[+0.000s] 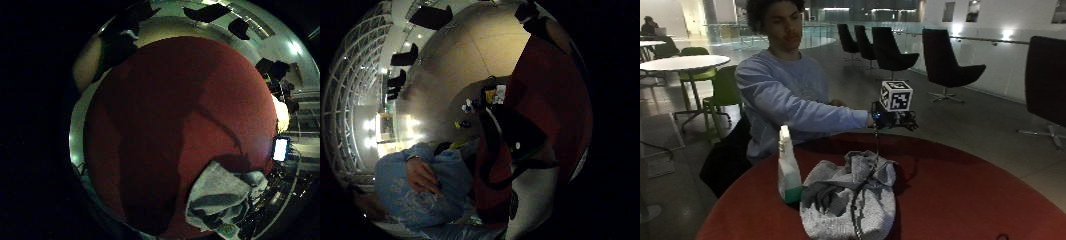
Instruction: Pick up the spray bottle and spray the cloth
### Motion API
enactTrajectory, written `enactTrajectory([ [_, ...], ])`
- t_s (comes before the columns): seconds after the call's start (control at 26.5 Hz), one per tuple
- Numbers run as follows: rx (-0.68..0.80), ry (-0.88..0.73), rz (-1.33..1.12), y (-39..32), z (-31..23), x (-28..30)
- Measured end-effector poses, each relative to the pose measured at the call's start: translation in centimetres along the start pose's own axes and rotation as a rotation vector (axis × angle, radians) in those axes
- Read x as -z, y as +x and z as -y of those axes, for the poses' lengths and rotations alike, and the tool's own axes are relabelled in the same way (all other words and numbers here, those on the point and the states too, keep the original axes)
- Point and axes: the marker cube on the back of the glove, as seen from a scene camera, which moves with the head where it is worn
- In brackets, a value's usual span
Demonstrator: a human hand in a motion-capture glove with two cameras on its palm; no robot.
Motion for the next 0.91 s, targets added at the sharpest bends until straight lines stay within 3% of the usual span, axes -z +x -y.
enactTrajectory([
  [0.91, 0.014, -0.006, 0.011, 0.07, -0.08, 0.6],
])
